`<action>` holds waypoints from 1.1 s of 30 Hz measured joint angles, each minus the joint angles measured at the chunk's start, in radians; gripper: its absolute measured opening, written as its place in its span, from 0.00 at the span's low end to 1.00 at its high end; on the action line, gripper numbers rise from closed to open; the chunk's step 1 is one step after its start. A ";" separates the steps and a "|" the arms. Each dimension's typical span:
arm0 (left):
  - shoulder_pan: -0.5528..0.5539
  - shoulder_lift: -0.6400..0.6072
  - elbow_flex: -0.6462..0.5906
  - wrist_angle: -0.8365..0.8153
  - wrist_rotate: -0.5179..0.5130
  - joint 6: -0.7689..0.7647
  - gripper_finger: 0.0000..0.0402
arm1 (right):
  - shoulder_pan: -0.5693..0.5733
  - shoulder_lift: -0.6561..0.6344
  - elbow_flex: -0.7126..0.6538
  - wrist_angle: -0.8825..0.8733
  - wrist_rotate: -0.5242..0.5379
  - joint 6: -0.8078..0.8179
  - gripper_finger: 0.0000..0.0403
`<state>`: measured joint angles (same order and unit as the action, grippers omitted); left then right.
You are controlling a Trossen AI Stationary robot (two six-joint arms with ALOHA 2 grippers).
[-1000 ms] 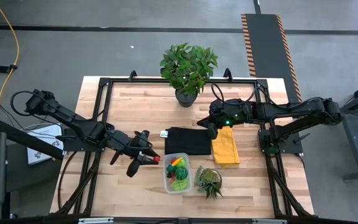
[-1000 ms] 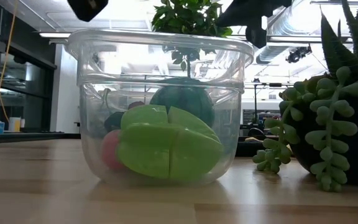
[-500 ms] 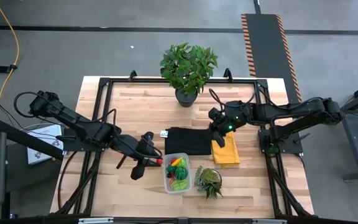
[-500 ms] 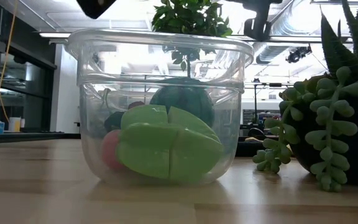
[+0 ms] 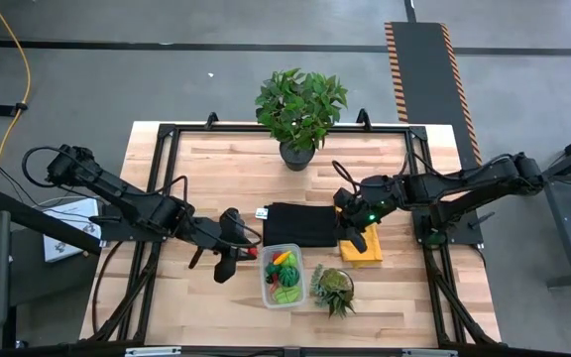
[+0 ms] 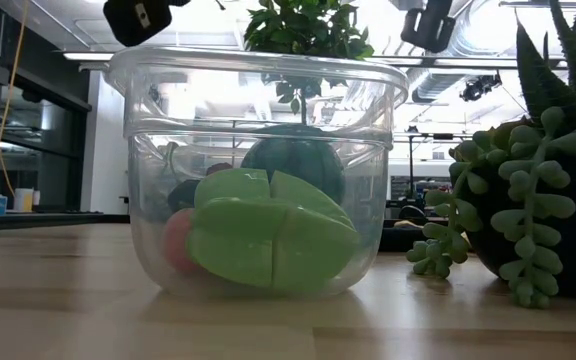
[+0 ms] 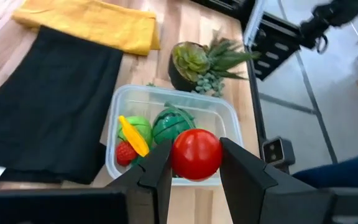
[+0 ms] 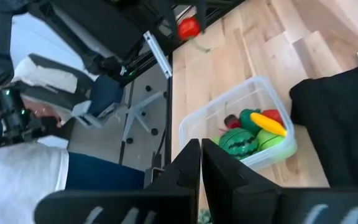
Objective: Pick and placing Produce into tupperware
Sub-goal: Put the cherry into the bin
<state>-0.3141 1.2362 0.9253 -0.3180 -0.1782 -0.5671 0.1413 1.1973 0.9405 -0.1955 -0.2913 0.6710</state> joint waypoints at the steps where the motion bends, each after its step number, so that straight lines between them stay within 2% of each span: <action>1: 0.000 0.000 0.000 0.000 -0.013 -0.015 0.26 | 0.008 0.000 0.000 0.000 0.000 -0.008 0.02; 8: 0.000 0.031 -0.001 0.006 -0.026 -0.051 0.26 | 0.051 0.000 0.000 -0.008 0.000 -0.046 0.02; 16: -0.001 0.114 0.006 0.092 -0.014 -0.094 0.26 | 0.084 0.000 0.000 -0.017 0.000 -0.051 0.02; 21: 0.000 0.187 0.104 0.029 -0.016 -0.045 0.26 | 0.102 0.000 0.000 -0.057 0.007 -0.061 0.02; 28: 0.000 0.257 0.246 -0.156 -0.025 -0.002 0.26 | 0.117 0.000 0.000 -0.078 0.031 -0.080 0.02; 33: 0.000 0.289 0.295 -0.162 -0.025 0.010 0.26 | 0.126 0.000 0.000 -0.109 0.059 -0.103 0.02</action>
<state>-0.3145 1.5248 1.2200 -0.4804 -0.2031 -0.5568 0.2669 1.1975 0.9405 -0.3040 -0.2327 0.5677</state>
